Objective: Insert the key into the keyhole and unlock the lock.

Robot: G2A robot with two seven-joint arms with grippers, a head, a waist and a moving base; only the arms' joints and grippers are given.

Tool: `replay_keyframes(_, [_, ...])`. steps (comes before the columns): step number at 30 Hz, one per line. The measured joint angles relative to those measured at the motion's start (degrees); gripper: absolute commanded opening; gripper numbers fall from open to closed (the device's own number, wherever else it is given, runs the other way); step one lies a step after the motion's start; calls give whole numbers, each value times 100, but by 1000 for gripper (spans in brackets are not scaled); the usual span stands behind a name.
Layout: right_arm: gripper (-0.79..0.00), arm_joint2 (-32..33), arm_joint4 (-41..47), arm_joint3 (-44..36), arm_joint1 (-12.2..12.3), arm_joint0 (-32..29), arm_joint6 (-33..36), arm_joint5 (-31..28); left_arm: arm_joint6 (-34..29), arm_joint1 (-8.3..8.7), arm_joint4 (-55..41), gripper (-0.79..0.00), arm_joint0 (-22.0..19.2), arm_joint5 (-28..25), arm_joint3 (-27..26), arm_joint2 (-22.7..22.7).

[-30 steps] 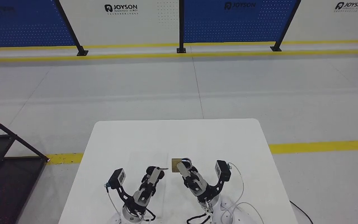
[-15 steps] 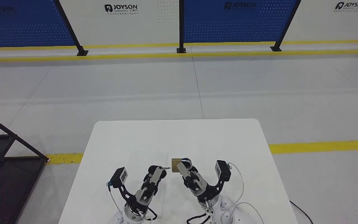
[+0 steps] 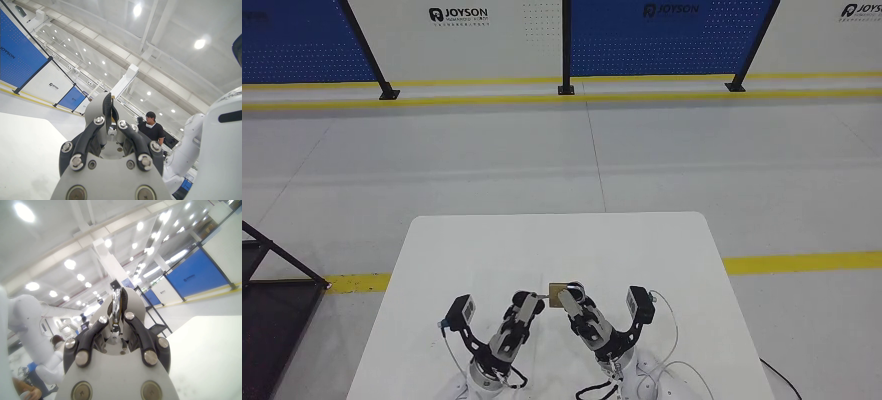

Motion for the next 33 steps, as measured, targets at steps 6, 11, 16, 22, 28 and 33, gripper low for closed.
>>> replay_keyframes(6, [-785,0,0,0,0,0,0,0,-70,-22,-22,-785,-27,-14,20,6])
replay_keyframes(11, [-785,-7,101,-115,0,-30,215,171,-114,-39,-5,-785,-22,5,-25,5])
replay_keyframes(16, [-785,27,153,-186,7,-67,337,206,-136,-52,41,-785,-9,28,-43,-15])
replay_keyframes(22, [-785,74,191,-225,9,-99,367,180,-156,-66,75,-422,8,55,-30,-48])
replay_keyframes(28, [-785,119,229,-254,9,-120,380,153,-187,-77,40,-400,20,52,-17,-83])
replay_keyframes(33, [-785,175,268,-274,13,-139,403,118,-192,-77,32,-453,34,25,-18,-172])
